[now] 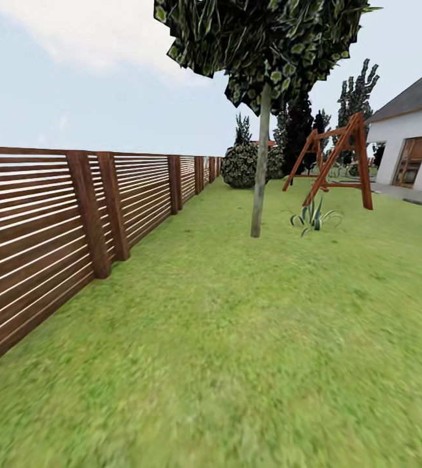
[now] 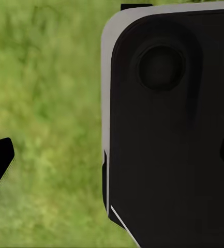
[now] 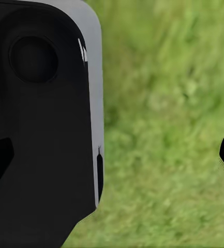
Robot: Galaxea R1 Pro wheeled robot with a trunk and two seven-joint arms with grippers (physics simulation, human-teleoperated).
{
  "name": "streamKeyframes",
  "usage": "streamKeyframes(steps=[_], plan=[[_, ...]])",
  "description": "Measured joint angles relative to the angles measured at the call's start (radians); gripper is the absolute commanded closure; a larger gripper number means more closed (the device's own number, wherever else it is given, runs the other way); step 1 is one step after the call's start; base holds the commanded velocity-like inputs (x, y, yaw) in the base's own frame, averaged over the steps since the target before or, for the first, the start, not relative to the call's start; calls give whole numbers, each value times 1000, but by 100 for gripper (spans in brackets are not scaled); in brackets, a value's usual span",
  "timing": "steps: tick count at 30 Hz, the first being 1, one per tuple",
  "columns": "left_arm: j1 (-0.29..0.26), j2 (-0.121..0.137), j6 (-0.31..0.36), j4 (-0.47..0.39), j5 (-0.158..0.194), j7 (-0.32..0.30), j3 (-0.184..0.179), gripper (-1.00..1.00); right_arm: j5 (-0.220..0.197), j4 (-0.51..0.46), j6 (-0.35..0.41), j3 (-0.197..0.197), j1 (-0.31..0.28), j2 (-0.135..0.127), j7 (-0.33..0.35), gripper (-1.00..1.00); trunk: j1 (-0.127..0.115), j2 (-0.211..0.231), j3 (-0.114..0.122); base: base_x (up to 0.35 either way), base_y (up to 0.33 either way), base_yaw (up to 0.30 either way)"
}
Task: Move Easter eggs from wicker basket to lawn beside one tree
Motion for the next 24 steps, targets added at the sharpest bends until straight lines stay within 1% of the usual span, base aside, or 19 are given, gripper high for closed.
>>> streamKeyframes(steps=[24], plan=[[0, 0, 0, 0, 0, 0, 0, -100, 0, 0, 0, 0, 0, 0, 0, -100, 0, 0, 0, 337, 0, 0]])
